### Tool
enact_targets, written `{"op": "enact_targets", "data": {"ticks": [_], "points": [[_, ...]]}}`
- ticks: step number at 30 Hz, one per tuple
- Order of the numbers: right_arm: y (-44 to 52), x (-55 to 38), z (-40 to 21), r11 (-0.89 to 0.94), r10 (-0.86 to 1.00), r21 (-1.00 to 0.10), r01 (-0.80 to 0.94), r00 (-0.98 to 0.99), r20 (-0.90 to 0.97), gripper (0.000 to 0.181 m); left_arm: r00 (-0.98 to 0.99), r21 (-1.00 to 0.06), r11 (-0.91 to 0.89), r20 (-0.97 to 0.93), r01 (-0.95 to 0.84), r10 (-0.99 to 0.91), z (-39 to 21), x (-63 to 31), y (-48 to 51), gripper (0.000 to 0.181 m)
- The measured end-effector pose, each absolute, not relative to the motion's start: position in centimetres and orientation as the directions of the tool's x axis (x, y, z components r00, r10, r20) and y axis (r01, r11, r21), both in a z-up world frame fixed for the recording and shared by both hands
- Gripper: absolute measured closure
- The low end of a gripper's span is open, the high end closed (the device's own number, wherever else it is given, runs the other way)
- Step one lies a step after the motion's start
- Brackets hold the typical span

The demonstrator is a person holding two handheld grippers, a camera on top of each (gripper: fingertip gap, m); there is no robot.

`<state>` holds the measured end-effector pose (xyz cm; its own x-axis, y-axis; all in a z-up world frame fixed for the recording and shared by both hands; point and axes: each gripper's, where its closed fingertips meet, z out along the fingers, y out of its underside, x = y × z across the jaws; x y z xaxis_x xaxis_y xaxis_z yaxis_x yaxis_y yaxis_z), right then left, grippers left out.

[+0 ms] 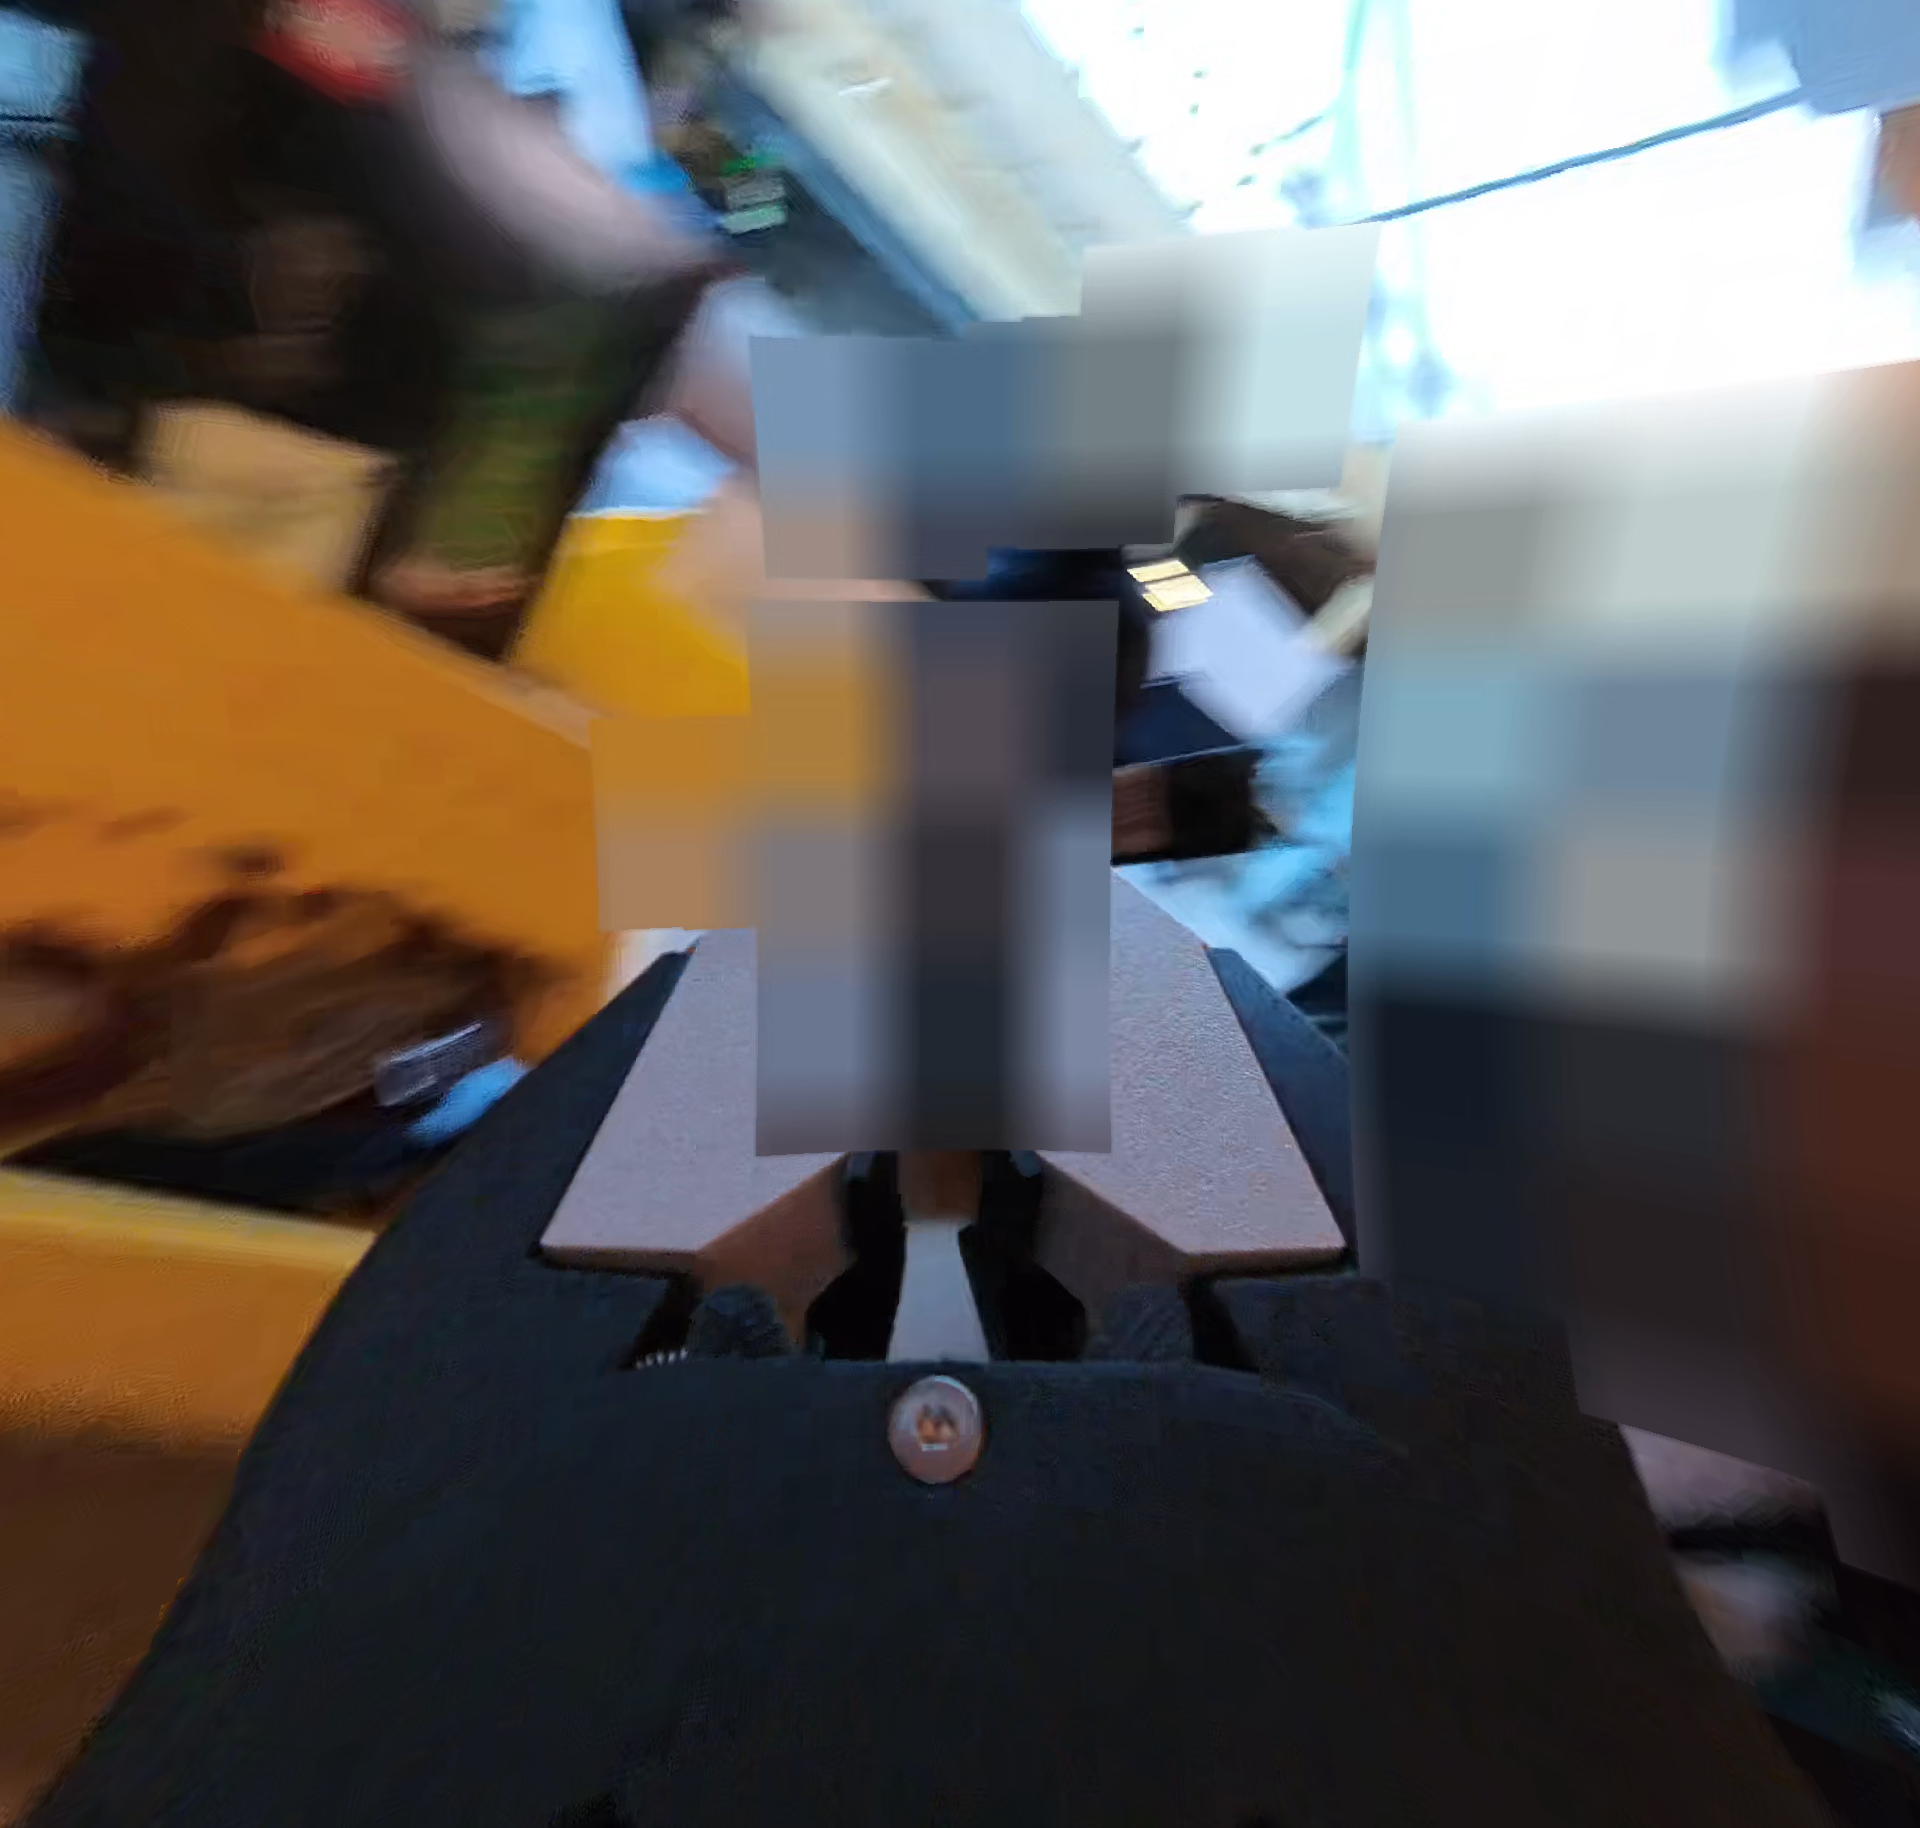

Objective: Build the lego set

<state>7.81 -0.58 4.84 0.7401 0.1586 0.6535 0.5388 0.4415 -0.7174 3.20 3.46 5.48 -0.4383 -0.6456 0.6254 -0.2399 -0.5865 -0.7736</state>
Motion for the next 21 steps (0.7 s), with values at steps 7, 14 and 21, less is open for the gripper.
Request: {"op": "enact_targets", "data": {"ticks": [7, 14, 21], "points": [[-0.3, 11.7, 5.8, 0.407, 0.117, -0.805, 0.431, 0.850, 0.514, 0.166, -0.009, -0.782, -0.364, 0.427, -0.506, -0.904, -4.1, 6.7, 7.2, 0.117], [0.5, 8.2, 3.0, 0.378, 0.218, -0.767, 0.518, 0.755, 0.618, 0.166, -0.007, -0.821, -0.373, 0.417, -0.433, -0.909, -1.0, 3.1, 7.6, 0.131], [-1.7, -1.9, -2.5, 0.308, 0.657, -0.820, 0.483, 0.515, 0.550, 0.168, -0.067, -0.759, -0.302, 0.412, -0.576, -0.909, -1.6, -3.5, 4.3, 0.143]]}}
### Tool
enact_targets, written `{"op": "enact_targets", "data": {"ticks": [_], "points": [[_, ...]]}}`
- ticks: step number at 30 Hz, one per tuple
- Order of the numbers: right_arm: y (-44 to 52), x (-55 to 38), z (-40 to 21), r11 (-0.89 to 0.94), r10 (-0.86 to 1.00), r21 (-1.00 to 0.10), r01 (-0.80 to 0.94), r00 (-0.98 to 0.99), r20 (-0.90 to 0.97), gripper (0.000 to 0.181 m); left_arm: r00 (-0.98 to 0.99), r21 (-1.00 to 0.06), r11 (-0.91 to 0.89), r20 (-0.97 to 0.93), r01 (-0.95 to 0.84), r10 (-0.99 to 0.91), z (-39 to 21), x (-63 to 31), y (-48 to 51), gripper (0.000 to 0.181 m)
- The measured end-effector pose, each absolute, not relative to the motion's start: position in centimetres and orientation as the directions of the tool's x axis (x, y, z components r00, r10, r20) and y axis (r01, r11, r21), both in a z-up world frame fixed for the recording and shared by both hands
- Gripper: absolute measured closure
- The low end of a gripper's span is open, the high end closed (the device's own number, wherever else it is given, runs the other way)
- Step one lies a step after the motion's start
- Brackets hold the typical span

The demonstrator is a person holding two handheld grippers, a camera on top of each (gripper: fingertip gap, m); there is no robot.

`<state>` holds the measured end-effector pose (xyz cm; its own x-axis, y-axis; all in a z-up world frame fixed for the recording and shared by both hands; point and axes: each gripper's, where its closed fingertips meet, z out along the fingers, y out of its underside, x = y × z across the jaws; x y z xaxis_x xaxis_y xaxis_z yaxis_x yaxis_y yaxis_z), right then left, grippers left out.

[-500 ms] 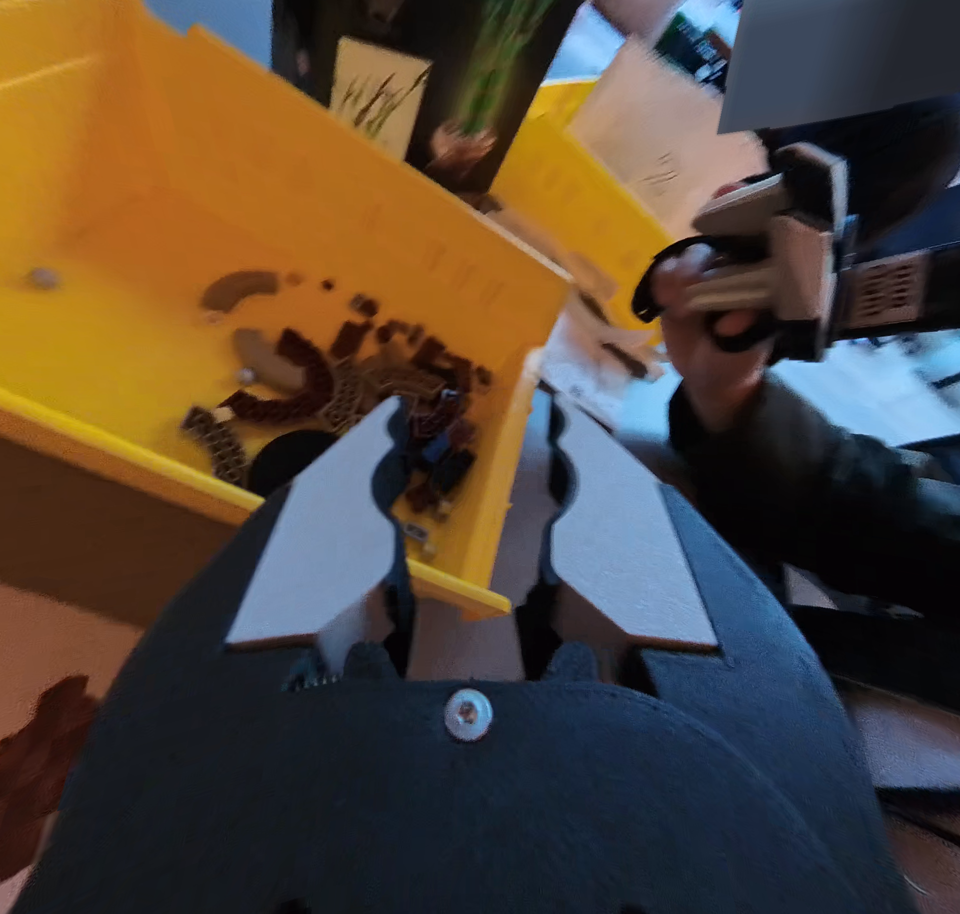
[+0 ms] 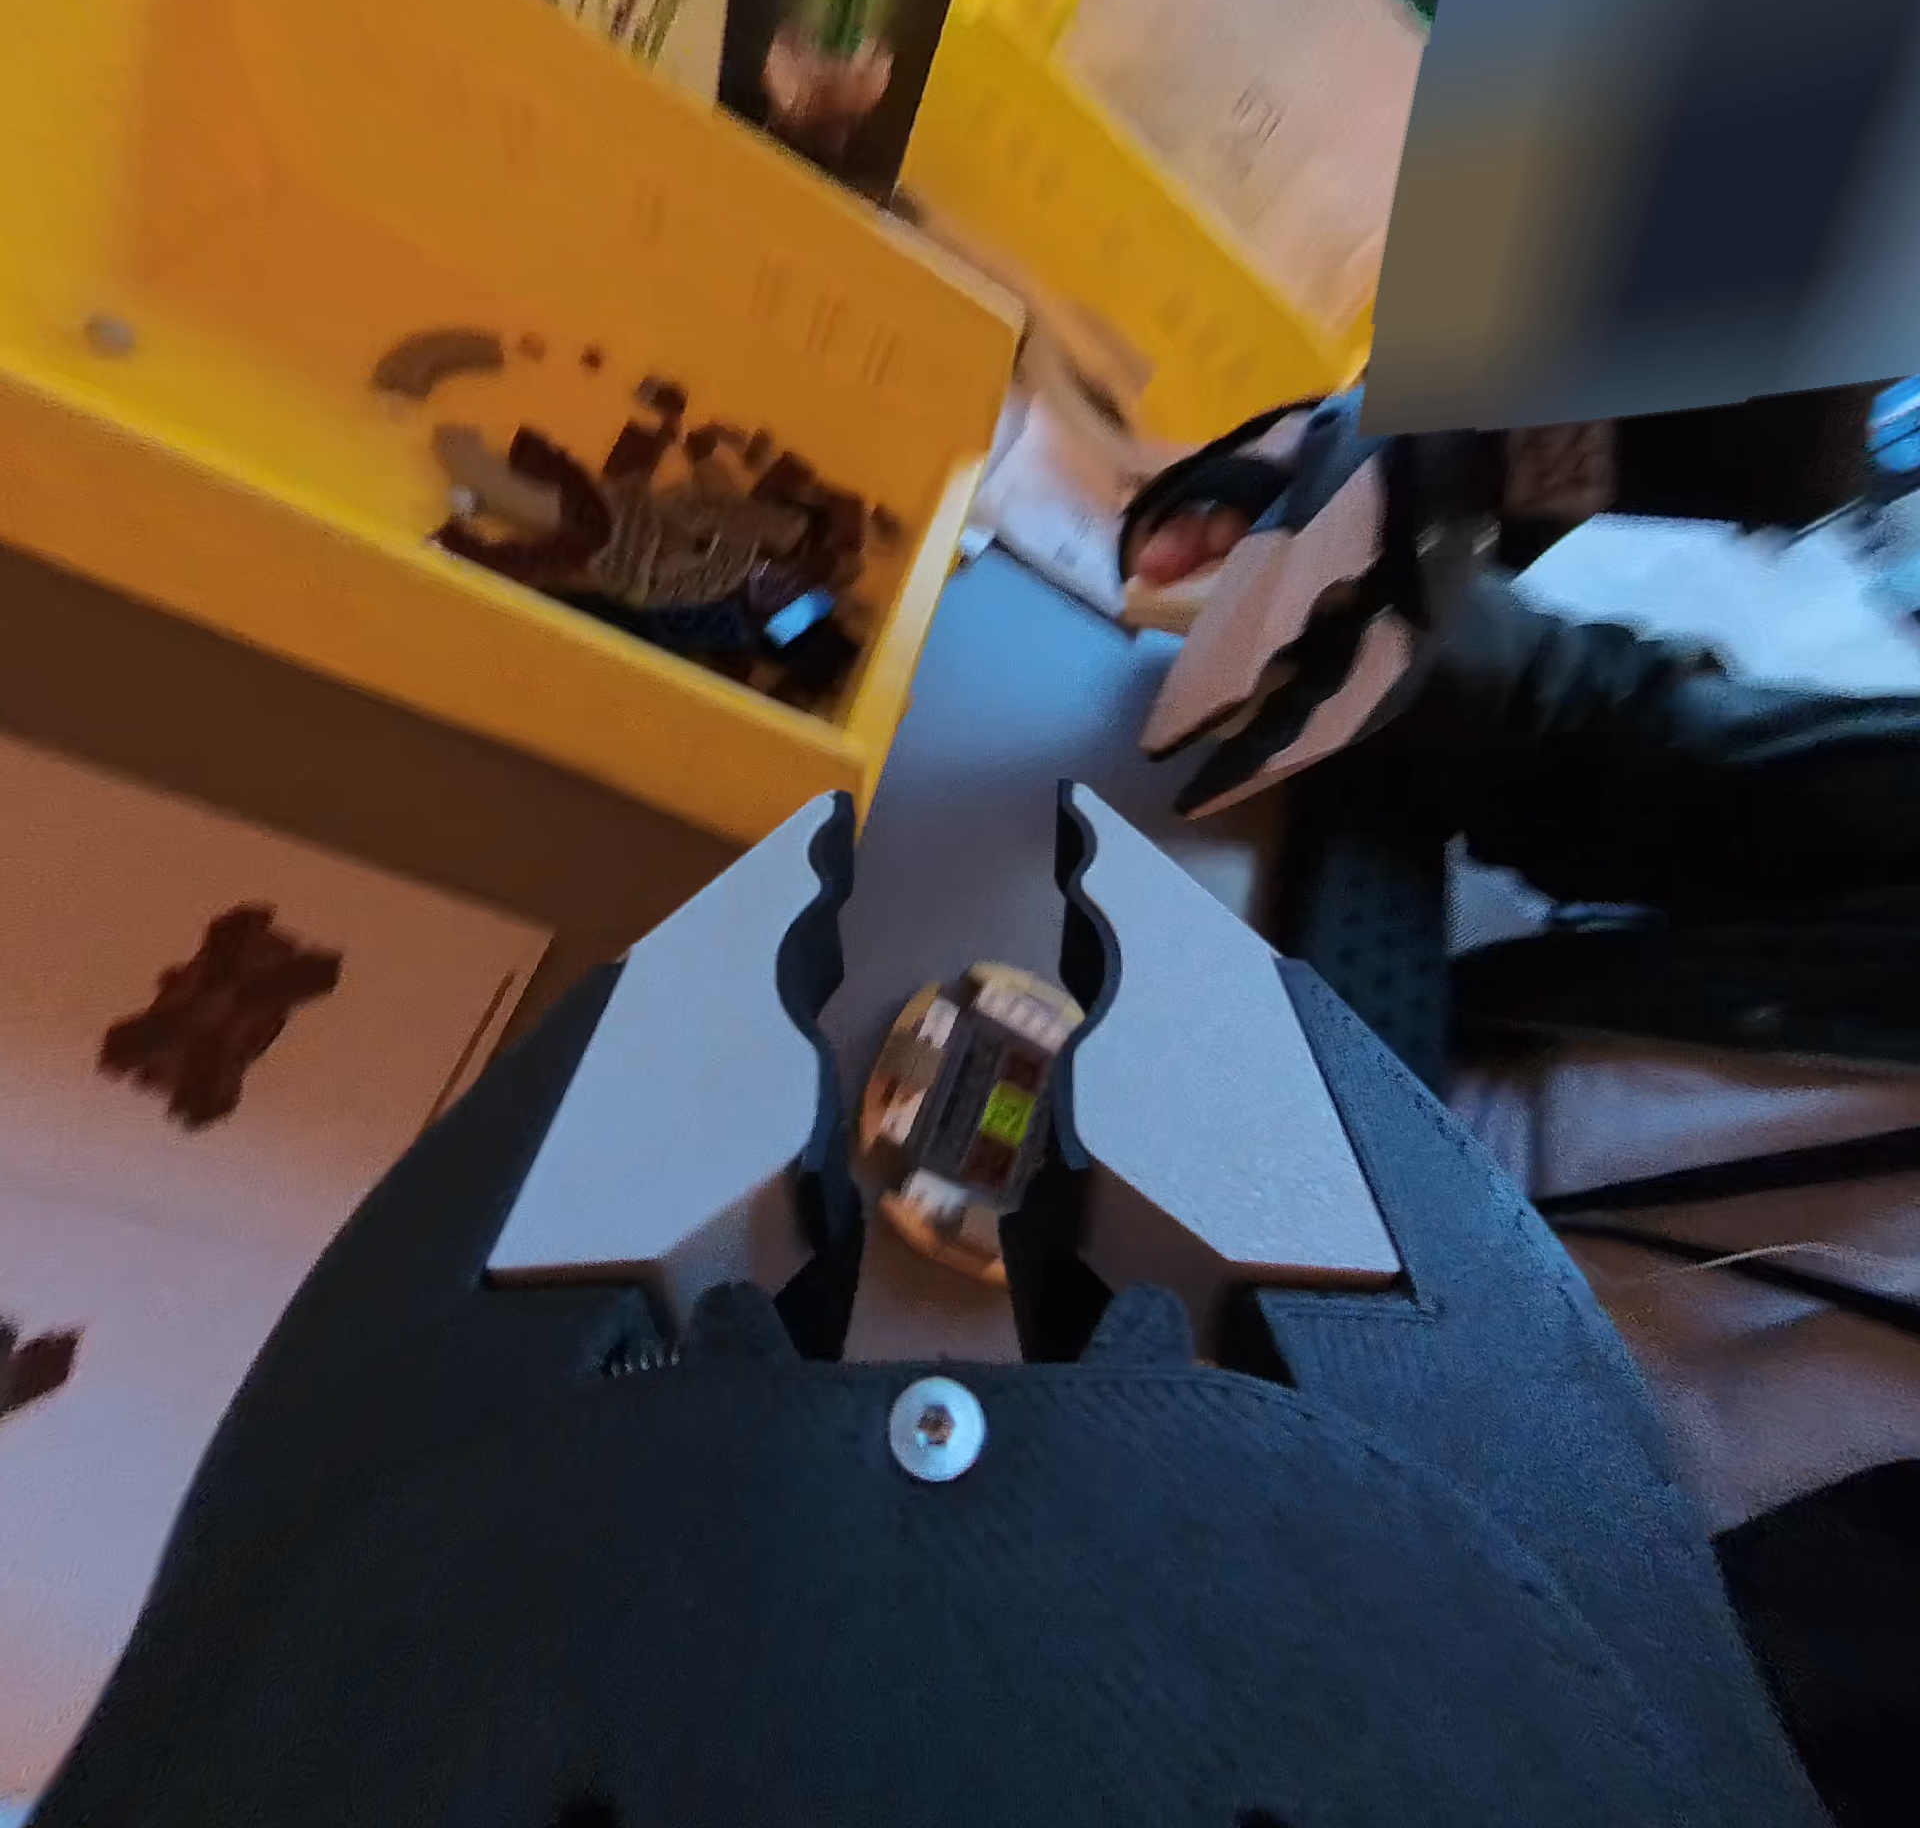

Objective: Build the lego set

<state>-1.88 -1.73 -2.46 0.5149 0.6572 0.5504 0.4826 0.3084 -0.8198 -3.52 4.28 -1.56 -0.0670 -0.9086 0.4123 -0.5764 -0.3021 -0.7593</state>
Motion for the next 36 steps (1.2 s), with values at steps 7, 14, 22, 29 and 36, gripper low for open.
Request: {"op": "enact_targets", "data": {"ticks": [7, 14, 22, 29, 36], "points": [[-1.5, -7.0, -8.5, -0.096, 0.850, -0.883, 0.460, 0.499, 0.168, 0.168, -0.141, -0.690, -0.046, 0.212, -0.722, -0.967, -11.3, -9.6, 2.6, 0.148], [0.8, -7.9, -12.4, -0.262, 0.823, -0.833, 0.488, 0.564, 0.072, 0.164, -0.208, -0.671, -0.128, 0.398, -0.730, -0.894, -14.3, -10.1, 0.2, 0.137], [0.7, -7.4, -14.6, -0.341, 0.832, -0.766, 0.545, 0.555, 0.024, 0.168, -0.268, -0.667, -0.121, 0.450, -0.735, -0.852, -13.9, -10.2, -1.0, 0.126], [0.7, -6.5, -14.6, -0.284, 0.829, -0.749, 0.598, 0.546, 0.121, 0.167, -0.348, -0.742, 0.097, 0.191, -0.663, -0.918, -13.3, -10.6, -1.0, 0.138], [0.0, -7.3, -14.0, -0.202, 0.850, -0.760, 0.617, 0.496, 0.177, 0.154, -0.384, -0.716, 0.156, 0.167, -0.680, -0.908, -14.6, -10.6, -1.5, 0.159]]}}
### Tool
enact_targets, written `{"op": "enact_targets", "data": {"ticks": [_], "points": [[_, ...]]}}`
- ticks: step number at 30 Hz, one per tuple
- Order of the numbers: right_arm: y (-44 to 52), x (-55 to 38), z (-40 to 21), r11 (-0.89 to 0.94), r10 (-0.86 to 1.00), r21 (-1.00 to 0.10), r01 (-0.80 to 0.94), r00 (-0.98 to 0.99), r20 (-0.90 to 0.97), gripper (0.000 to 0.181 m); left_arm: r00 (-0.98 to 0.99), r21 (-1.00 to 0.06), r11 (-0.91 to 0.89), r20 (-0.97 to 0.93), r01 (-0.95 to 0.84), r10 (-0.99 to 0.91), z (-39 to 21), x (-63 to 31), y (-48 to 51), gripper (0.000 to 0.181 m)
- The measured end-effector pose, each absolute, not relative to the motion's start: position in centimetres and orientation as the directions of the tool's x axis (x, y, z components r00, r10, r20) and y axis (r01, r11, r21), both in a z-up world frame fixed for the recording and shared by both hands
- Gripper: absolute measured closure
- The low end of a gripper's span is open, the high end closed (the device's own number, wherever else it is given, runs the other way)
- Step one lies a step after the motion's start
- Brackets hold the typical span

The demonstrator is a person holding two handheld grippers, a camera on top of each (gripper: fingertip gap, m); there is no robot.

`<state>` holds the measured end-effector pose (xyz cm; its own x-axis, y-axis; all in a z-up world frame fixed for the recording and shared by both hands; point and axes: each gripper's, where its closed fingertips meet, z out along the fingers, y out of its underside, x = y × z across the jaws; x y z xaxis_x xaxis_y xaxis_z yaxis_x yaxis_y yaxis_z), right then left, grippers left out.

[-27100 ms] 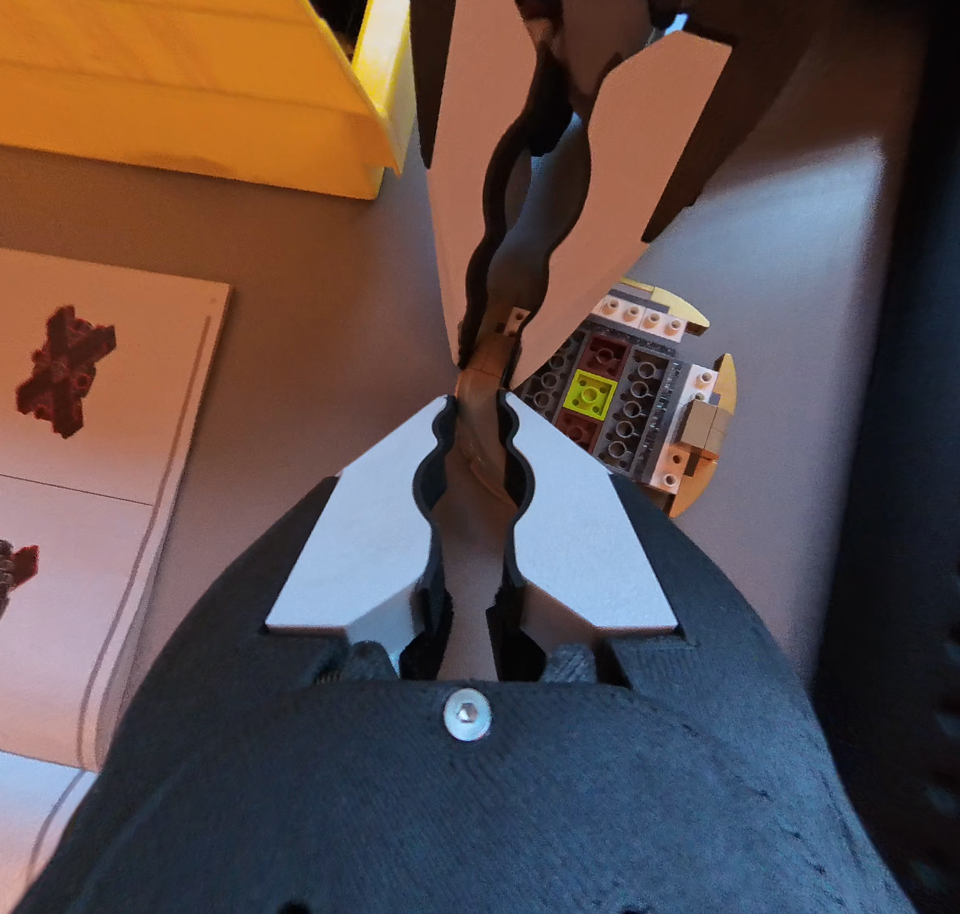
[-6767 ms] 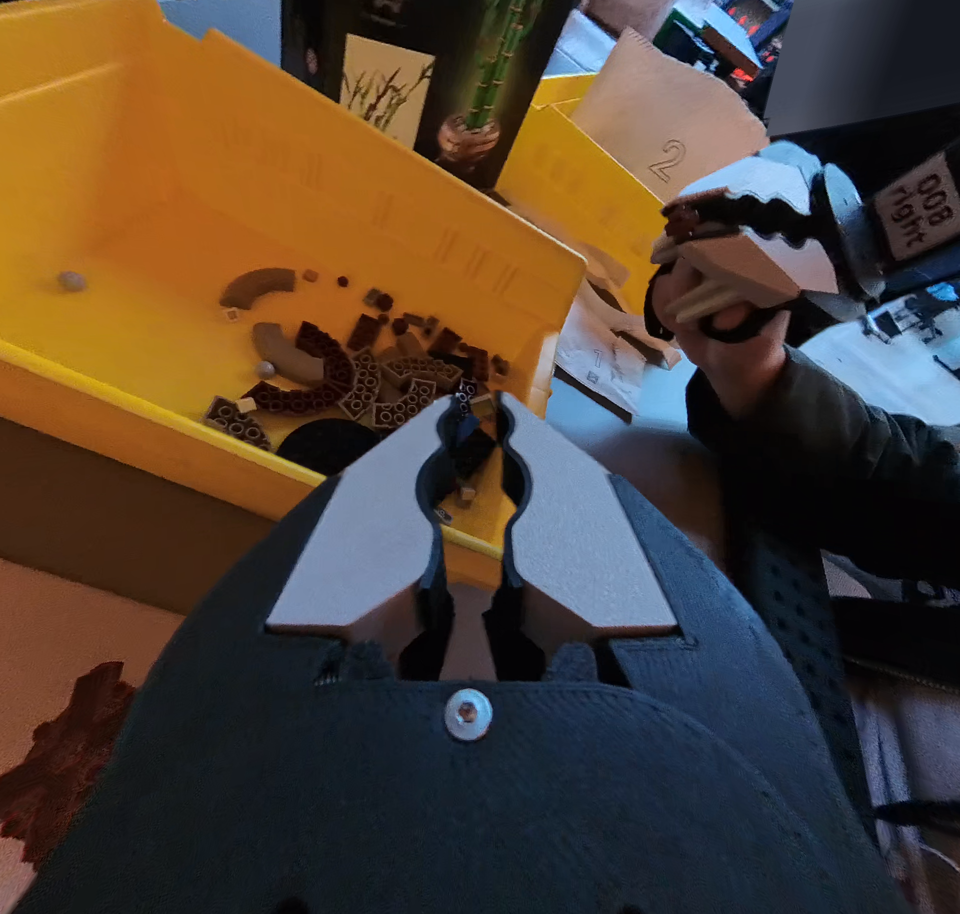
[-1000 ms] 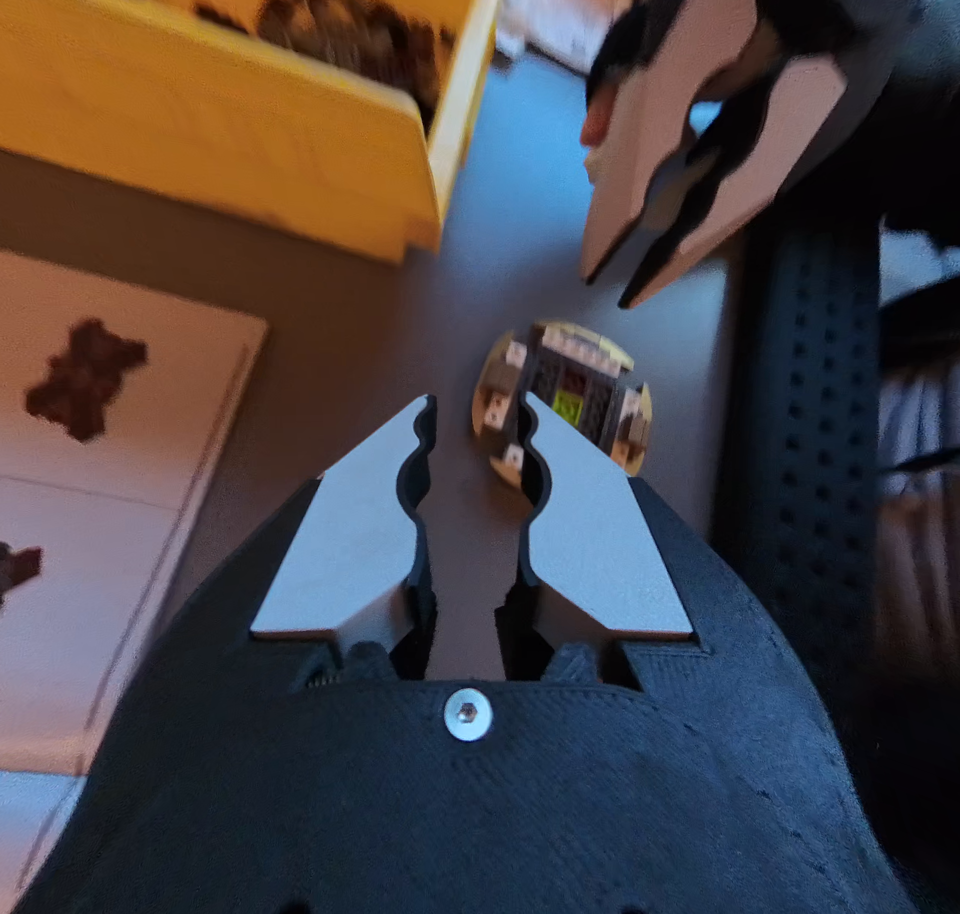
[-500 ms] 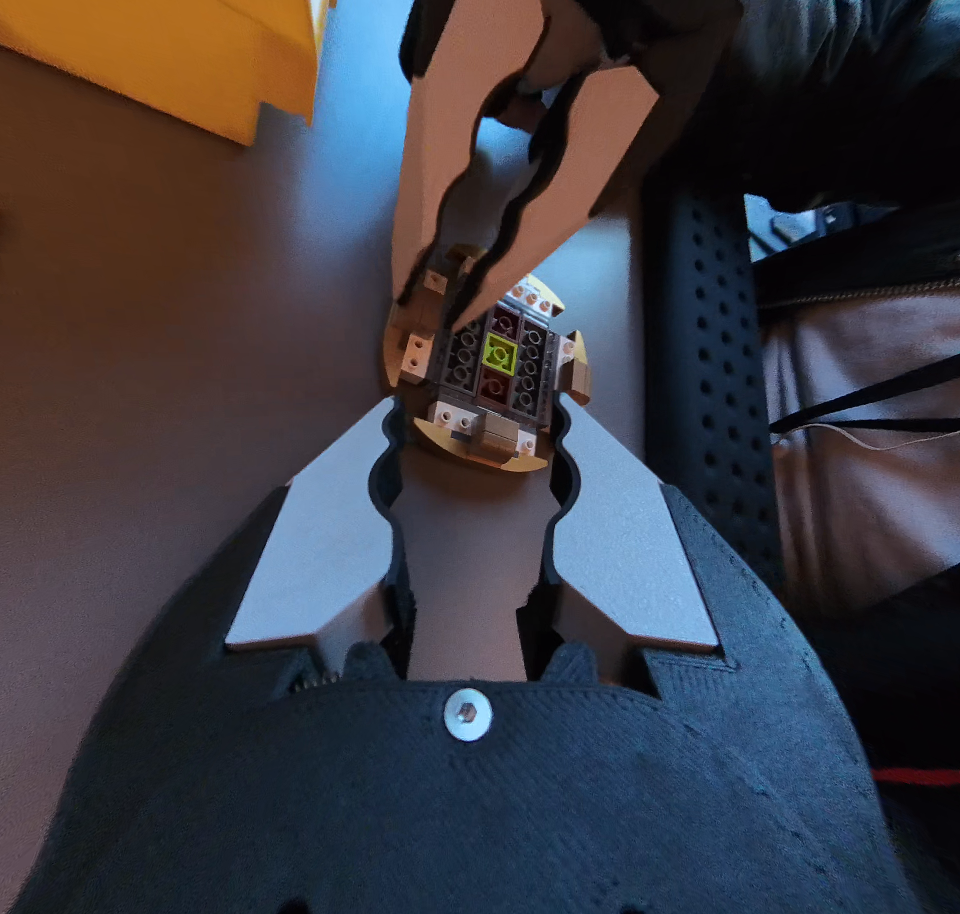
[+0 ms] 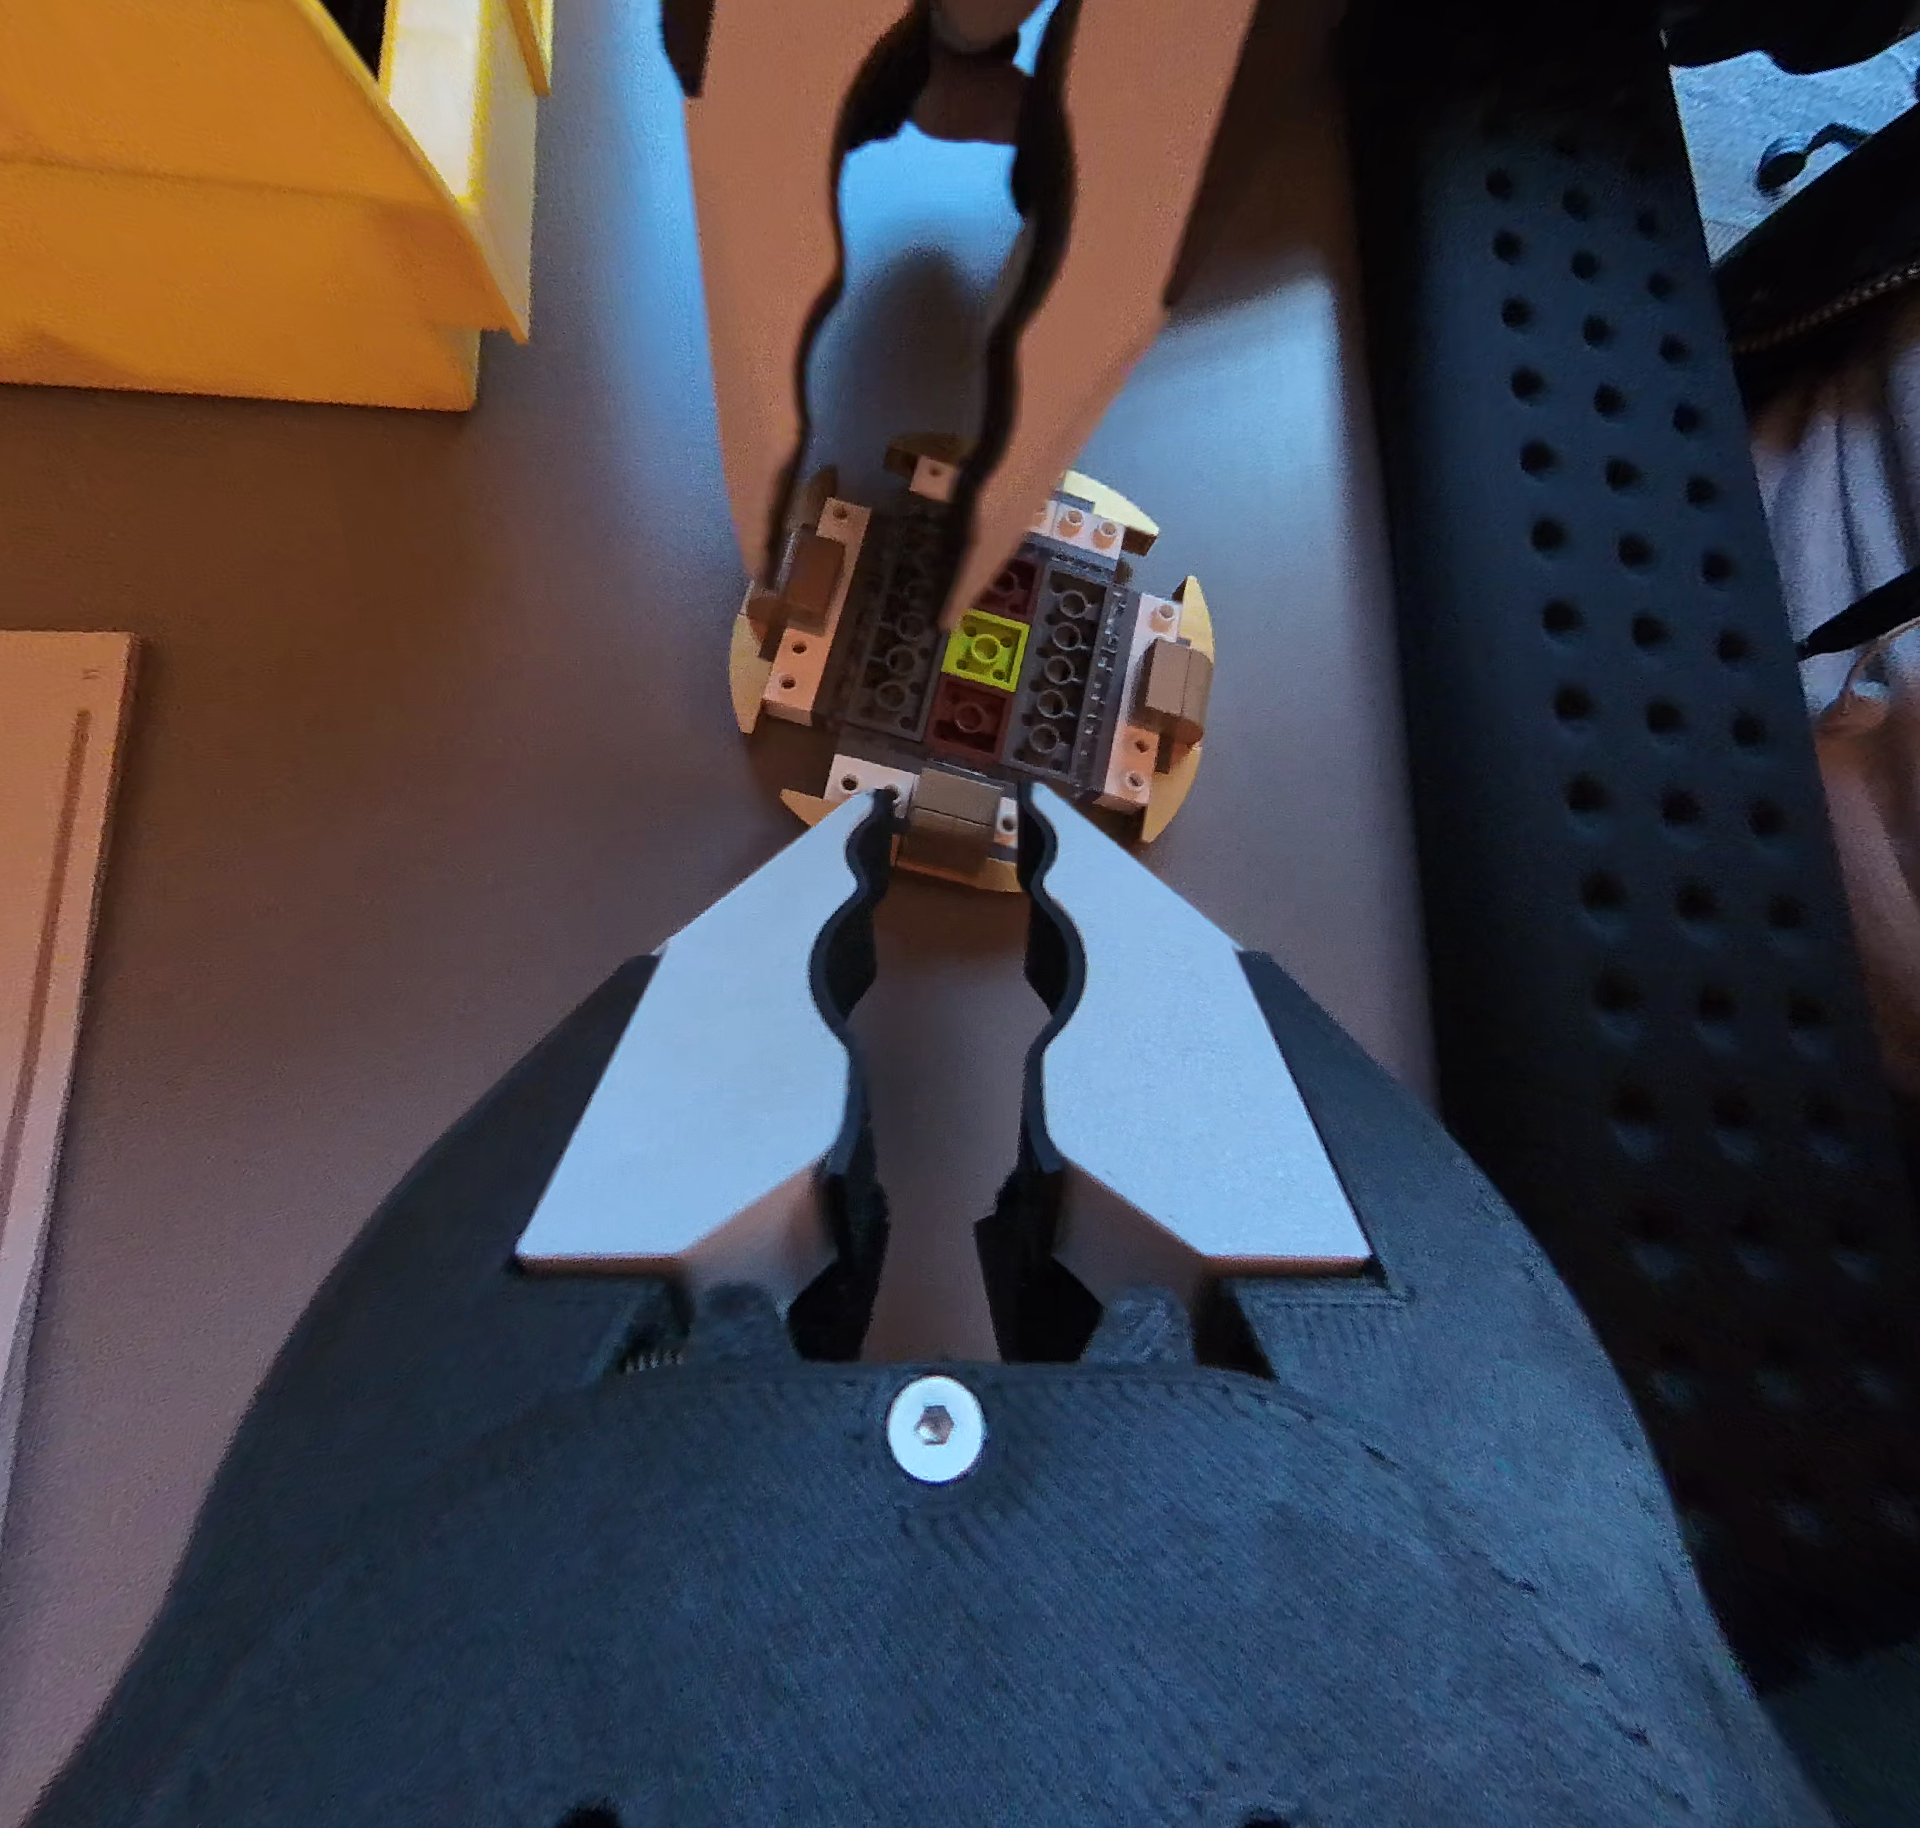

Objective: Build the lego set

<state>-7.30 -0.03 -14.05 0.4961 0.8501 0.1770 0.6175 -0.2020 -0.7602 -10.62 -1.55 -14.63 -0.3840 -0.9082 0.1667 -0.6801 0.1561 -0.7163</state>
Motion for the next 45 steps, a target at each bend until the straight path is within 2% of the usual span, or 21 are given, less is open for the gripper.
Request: {"op": "enact_targets", "data": {"ticks": [4, 8, 13, 18, 22, 25, 27, 29, 31, 33, 37, 41, 45], "points": [[-1.2, -9.4, -13.4, -0.202, 0.887, -0.814, 0.544, 0.453, 0.083, 0.152, -0.391, -0.714, 0.181, 0.139, -0.676, -0.910, -14.9, -10.5, -1.5, 0.162], [-1.2, -9.6, -14.9, -0.297, 0.879, -0.778, 0.553, 0.476, 0.003, 0.159, -0.395, -0.719, 0.202, 0.109, -0.665, -0.912, -14.9, -10.0, -1.9, 0.159], [-1.1, -9.4, -15.0, -0.362, 0.862, -0.792, 0.491, 0.500, -0.084, 0.166, -0.401, -0.703, 0.244, 0.063, -0.668, -0.914, -14.9, -9.8, -1.9, 0.165], [-1.4, -9.2, -15.0, -0.312, 0.871, -0.791, 0.527, 0.491, -0.016, 0.169, -0.387, -0.717, 0.196, 0.110, -0.668, -0.916, -14.8, -9.5, -2.0, 0.166], [-1.6, -9.3, -15.1, -0.286, 0.877, -0.784, 0.551, 0.479, 0.016, 0.171, -0.365, -0.838, 0.034, 0.200, -0.544, -0.909, -10.5, -9.3, -1.3, 0.167], [-1.7, -9.4, -15.0, -0.287, 0.884, -0.787, 0.546, 0.467, 0.001, 0.175, -0.298, -0.865, -0.006, 0.179, -0.502, -0.937, -9.7, -10.5, 0.9, 0.166], [-1.7, -9.4, -15.0, -0.286, 0.888, -0.788, 0.546, 0.460, -0.003, 0.175, -0.297, -0.909, -0.054, 0.190, -0.414, -0.936, -8.5, -10.3, 1.3, 0.166], [-1.7, -9.4, -15.0, -0.263, 0.895, -0.786, 0.559, 0.446, 0.018, 0.173, -0.302, -0.928, -0.057, 0.177, -0.368, -0.937, -7.7, -9.9, 1.2, 0.166], [-1.7, -9.1, -14.9, -0.271, 0.894, -0.779, 0.566, 0.448, 0.014, 0.166, -0.279, -0.928, 0.028, 0.083, -0.372, -0.957, -8.0, -9.5, 1.2, 0.165], [-1.6, -8.9, -13.7, -0.341, 0.874, -0.804, 0.487, 0.478, -0.082, 0.157, -0.264, -0.916, 0.173, -0.077, -0.361, -0.961, -7.9, -9.1, 0.7, 0.165], [-1.7, -9.1, -9.1, -0.499, 0.819, -0.854, 0.148, 0.401, -0.409, 0.152, -0.253, -0.904, 0.335, -0.270, -0.267, -0.929, -6.0, -7.9, -1.6, 0.165], [-2.6, -9.1, -5.0, -0.616, 0.767, -0.782, -0.088, 0.157, -0.622, 0.146, -0.245, -0.930, 0.350, -0.315, -0.114, -0.917, -3.5, -7.4, -3.4, 0.165], [-4.0, -9.3, -2.3, -0.675, 0.732, -0.719, -0.167, -0.030, -0.680, 0.142, -0.249, -0.947, 0.319, -0.316, 0.030, -0.915, -0.8, -7.5, -5.2, 0.166]]}}
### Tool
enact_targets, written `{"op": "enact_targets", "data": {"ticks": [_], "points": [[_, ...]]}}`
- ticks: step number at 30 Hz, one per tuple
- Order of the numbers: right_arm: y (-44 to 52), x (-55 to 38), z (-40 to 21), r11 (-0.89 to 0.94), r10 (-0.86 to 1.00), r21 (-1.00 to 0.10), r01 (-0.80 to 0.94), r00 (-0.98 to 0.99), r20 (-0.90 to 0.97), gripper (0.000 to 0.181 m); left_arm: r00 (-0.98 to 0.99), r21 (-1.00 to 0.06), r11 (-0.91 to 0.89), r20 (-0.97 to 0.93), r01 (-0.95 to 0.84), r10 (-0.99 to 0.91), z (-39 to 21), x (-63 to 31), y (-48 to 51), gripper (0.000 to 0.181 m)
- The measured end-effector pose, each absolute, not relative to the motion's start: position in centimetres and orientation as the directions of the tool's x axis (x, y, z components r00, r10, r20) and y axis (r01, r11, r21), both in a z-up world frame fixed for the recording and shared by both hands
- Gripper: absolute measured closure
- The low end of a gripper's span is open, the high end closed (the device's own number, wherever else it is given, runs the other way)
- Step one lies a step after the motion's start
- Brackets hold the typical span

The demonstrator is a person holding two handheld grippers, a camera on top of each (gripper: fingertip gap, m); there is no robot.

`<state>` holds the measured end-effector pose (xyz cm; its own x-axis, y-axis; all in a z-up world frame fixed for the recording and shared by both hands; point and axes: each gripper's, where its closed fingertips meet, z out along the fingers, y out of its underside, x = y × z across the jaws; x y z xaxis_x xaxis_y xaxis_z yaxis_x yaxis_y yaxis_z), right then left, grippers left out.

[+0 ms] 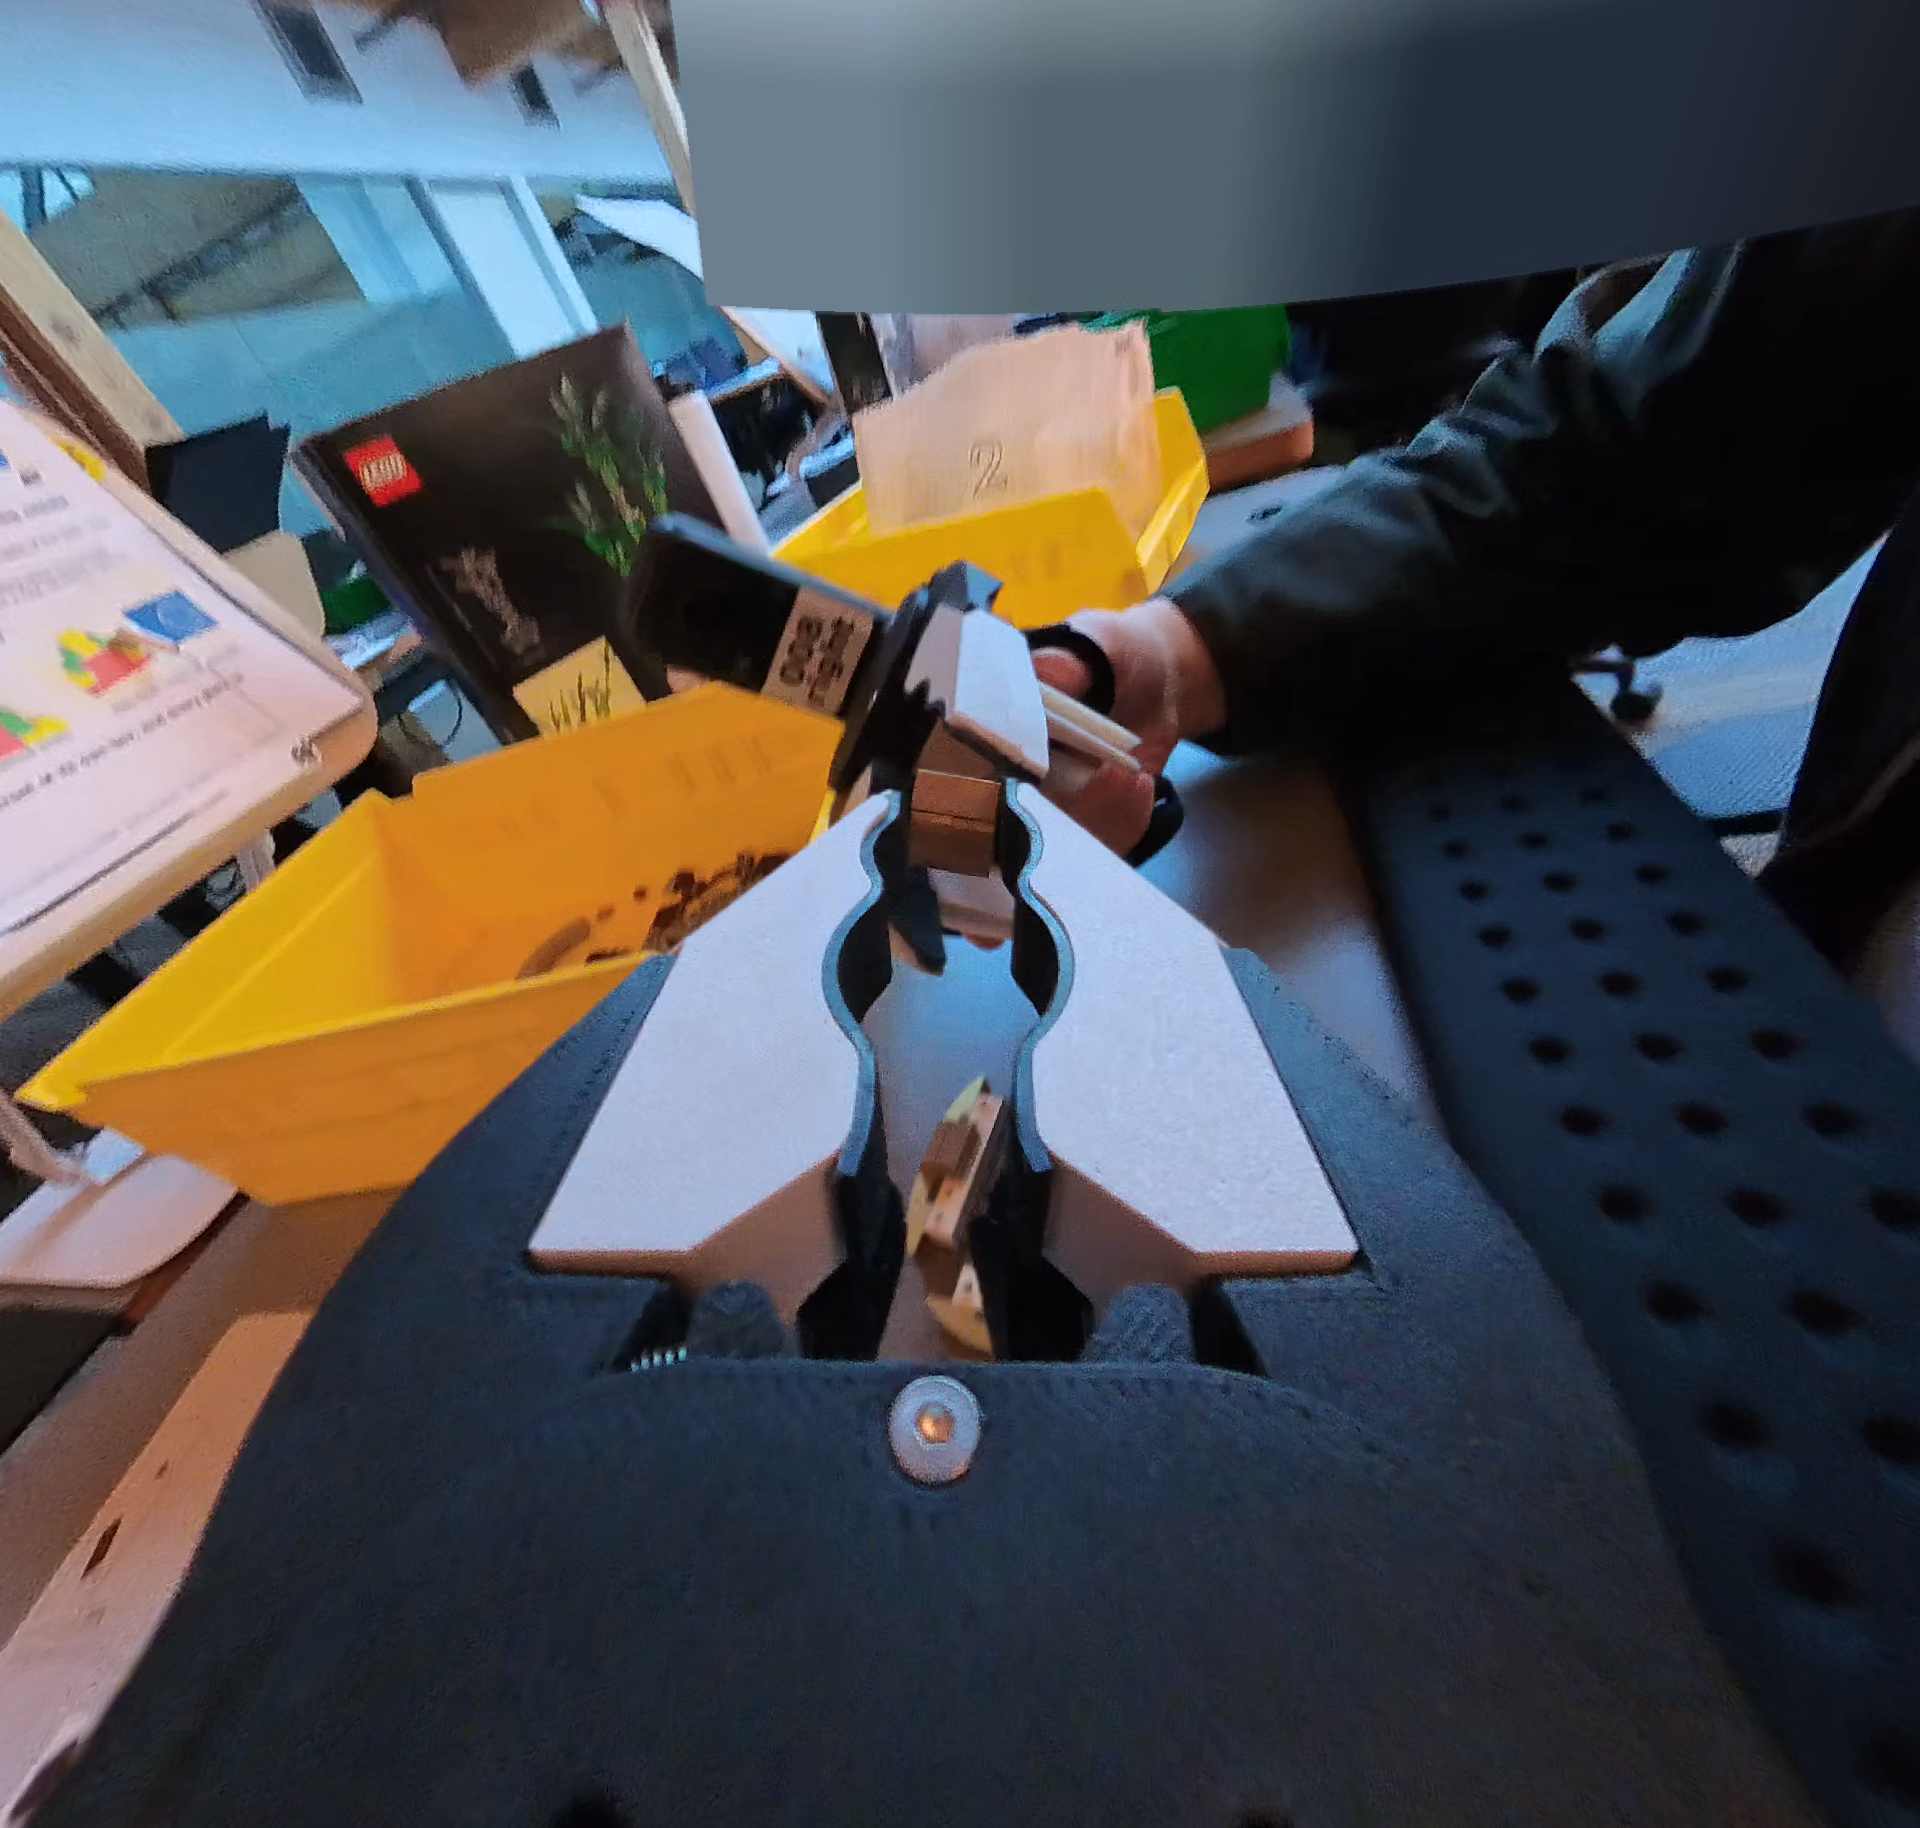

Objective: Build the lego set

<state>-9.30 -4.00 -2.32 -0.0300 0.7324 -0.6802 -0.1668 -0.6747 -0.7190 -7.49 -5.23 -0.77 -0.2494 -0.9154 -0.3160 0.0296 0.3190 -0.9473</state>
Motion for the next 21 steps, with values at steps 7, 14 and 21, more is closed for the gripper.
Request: {"op": "enact_targets", "data": {"ticks": [7, 14, 21], "points": [[-5.7, -9.3, 0.3, -0.714, 0.700, -0.671, -0.198, -0.206, -0.684, 0.161, -0.274, -0.940, 0.326, -0.342, 0.102, -0.899, 0.0, -7.4, -6.8, 0.166], [-3.6, -6.9, -0.7, 0.058, 0.918, -0.998, 0.030, 0.392, 0.065, 0.165, -0.354, -0.985, -0.167, 0.167, -0.032, -0.920, -0.7, -6.8, -4.5, 0.145], [-3.6, -6.8, -0.7, 0.464, 0.655, -0.799, 0.383, 0.458, 0.601, 0.165, -0.439, -0.818, -0.546, 0.565, -0.183, -0.699, -1.6, -6.4, -3.5, 0.148]]}}
